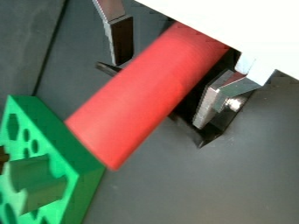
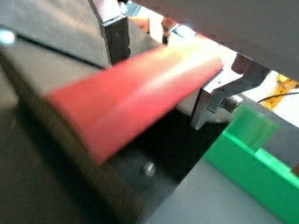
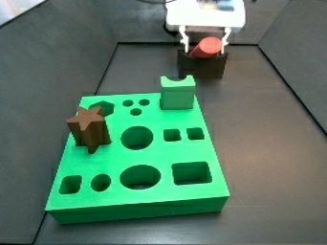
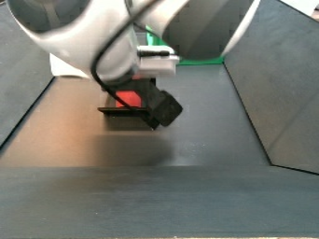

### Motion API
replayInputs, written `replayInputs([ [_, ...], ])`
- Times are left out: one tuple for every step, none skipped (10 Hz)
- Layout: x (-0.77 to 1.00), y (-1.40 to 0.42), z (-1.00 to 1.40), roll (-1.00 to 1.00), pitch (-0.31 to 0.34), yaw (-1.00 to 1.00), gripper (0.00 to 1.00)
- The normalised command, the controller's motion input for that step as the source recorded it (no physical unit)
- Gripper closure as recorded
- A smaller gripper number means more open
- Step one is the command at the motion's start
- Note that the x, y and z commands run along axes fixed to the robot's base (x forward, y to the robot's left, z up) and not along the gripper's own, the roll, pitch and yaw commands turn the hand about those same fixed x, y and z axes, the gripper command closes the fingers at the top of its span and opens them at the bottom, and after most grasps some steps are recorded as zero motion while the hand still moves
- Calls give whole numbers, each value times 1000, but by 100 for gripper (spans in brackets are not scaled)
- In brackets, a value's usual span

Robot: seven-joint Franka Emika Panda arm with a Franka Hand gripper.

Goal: Pick up the oval object. Move up. Place the oval object on the fixture. Regrasp the oval object. Move to above the board. Insert the oval object.
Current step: Regrasp the oval object.

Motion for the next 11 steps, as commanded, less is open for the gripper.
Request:
replayInputs([
  [-22,0,1000,65,3,-20,0],
  [-29,-6,1000,73,8,-2,0],
  [-36,-1,1000,66,25,5,0],
  [-37,2,911,57,40,4,0],
  [-32,4,734,53,56,3,0],
  [-25,4,555,54,65,-2,0],
  [-26,2,375,48,66,-9,0],
  [-28,4,193,46,64,-15,0],
  [-1000,0,0,-24,2,-48,0],
  [-1000,4,-5,-22,-17,-54,0],
  [-1000,0,14,12,-52,-62,0],
])
